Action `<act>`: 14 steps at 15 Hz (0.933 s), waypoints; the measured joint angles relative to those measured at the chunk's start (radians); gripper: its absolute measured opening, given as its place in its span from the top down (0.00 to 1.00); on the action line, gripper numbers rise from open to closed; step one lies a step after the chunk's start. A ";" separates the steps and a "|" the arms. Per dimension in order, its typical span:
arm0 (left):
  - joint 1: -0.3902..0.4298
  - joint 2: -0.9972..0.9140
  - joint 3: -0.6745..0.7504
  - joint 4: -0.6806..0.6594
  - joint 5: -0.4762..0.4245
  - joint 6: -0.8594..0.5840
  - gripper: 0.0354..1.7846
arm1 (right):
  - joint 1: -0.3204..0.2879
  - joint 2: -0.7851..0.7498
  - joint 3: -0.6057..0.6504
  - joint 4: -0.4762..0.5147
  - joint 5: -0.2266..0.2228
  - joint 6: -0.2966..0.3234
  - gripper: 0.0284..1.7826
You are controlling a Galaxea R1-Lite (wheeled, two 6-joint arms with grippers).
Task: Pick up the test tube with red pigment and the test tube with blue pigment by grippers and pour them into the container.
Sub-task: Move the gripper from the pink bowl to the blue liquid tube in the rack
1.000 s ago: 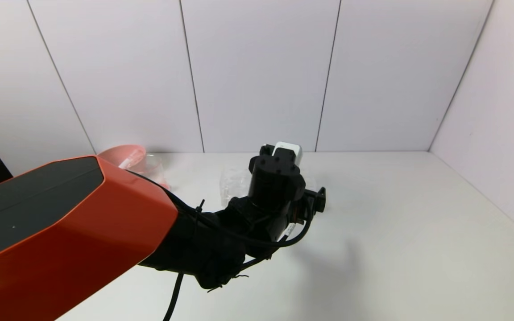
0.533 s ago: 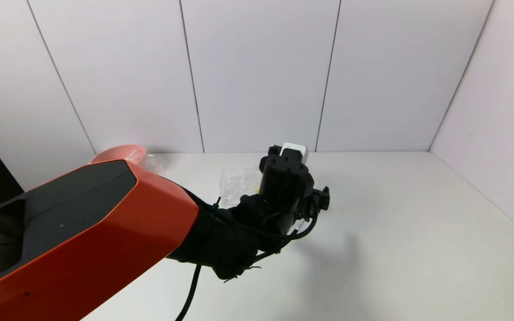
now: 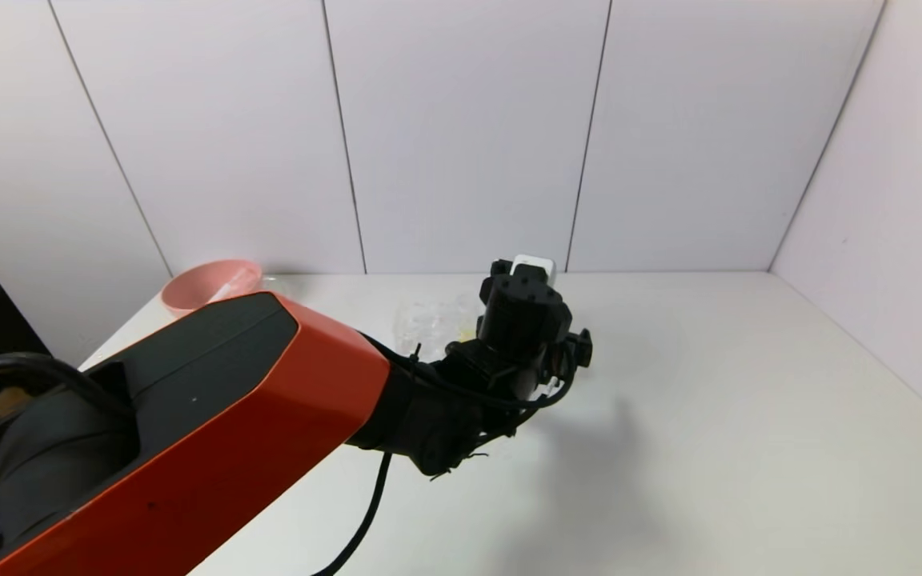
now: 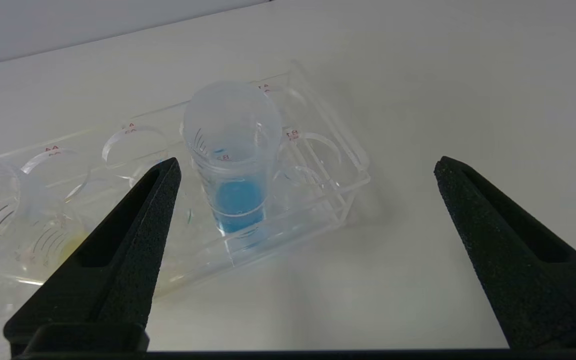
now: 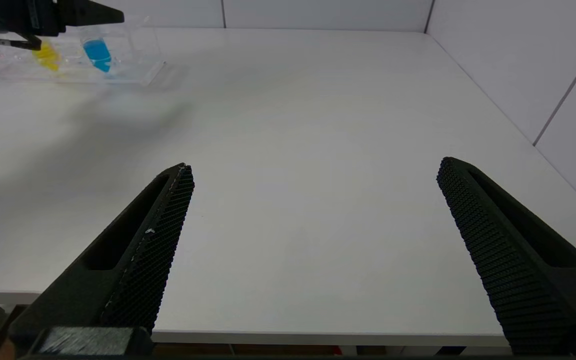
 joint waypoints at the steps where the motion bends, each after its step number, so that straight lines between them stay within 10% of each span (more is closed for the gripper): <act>1: 0.005 0.011 -0.012 0.001 0.004 0.000 0.01 | 0.000 0.000 0.000 0.000 0.000 0.000 0.00; 14: 0.023 0.081 -0.108 0.003 0.024 0.018 0.01 | 0.000 0.000 0.000 0.000 0.000 0.000 0.00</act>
